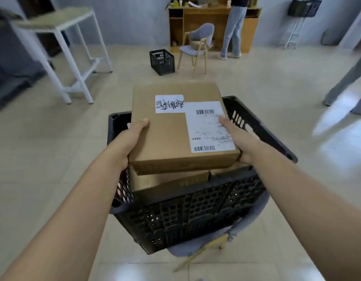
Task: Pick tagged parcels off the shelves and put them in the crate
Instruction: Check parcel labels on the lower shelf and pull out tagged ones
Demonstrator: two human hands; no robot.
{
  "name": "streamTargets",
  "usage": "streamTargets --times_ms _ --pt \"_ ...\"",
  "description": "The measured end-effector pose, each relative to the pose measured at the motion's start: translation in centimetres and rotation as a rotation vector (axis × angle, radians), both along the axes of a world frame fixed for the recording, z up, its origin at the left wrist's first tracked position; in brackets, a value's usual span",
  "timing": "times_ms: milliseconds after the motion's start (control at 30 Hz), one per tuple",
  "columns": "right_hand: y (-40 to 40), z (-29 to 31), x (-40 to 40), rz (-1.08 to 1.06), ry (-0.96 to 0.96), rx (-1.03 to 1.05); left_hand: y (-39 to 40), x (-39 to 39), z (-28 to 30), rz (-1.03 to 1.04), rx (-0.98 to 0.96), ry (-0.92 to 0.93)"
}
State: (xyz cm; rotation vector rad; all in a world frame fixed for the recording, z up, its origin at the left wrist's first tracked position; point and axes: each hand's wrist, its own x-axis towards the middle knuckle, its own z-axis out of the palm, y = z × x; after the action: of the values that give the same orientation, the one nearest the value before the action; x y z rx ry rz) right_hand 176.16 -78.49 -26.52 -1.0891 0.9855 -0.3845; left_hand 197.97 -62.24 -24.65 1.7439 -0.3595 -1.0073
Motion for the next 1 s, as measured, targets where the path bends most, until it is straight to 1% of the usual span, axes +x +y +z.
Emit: streamTargets --times_ms 67,133,233,367,433,533,633,733,833,933,1000 --pt "-0.9 -2.2 1.7 0.064 0.046 0.043 0.3 0.9 -2.0 0.059 0.079 -0.006" --pt "-1.3 -3.6 3.2 0.131 0.113 0.040 0.3 1.8 -3.7 0.113 0.159 -0.023" --pt "-2.1 -5.5 5.0 0.251 0.220 -0.029 0.2 2.2 -5.5 0.200 0.246 -0.111" --pt "-3.5 -8.5 6.2 0.366 0.249 -0.066 -0.2 2.0 -6.8 0.209 0.327 -0.248" --pt "-3.8 -8.7 6.3 0.378 0.253 -0.078 -0.6 1.8 -6.8 0.189 0.374 -0.332" --pt "-3.9 -8.0 6.2 0.394 0.312 -0.113 -1.4 1.2 -6.1 0.138 0.424 -0.552" --pt "-3.4 -6.9 6.1 0.374 0.372 -0.226 -2.7 0.9 -5.3 0.035 0.415 -0.824" --pt "-3.0 -5.7 5.6 0.285 0.419 -0.464 -4.7 0.5 -4.8 -0.143 0.360 -1.060" --pt "-2.7 -4.3 4.1 0.255 0.519 -0.737 -7.2 -0.7 -4.2 -0.353 0.281 -1.157" --pt "-1.5 -2.3 2.0 0.280 0.712 -1.008 -9.7 -2.7 -3.5 -0.583 0.188 -1.287" --pt "0.0 -1.3 0.3 0.223 0.843 -1.124 -10.7 -4.4 -3.0 -0.706 0.095 -1.402"
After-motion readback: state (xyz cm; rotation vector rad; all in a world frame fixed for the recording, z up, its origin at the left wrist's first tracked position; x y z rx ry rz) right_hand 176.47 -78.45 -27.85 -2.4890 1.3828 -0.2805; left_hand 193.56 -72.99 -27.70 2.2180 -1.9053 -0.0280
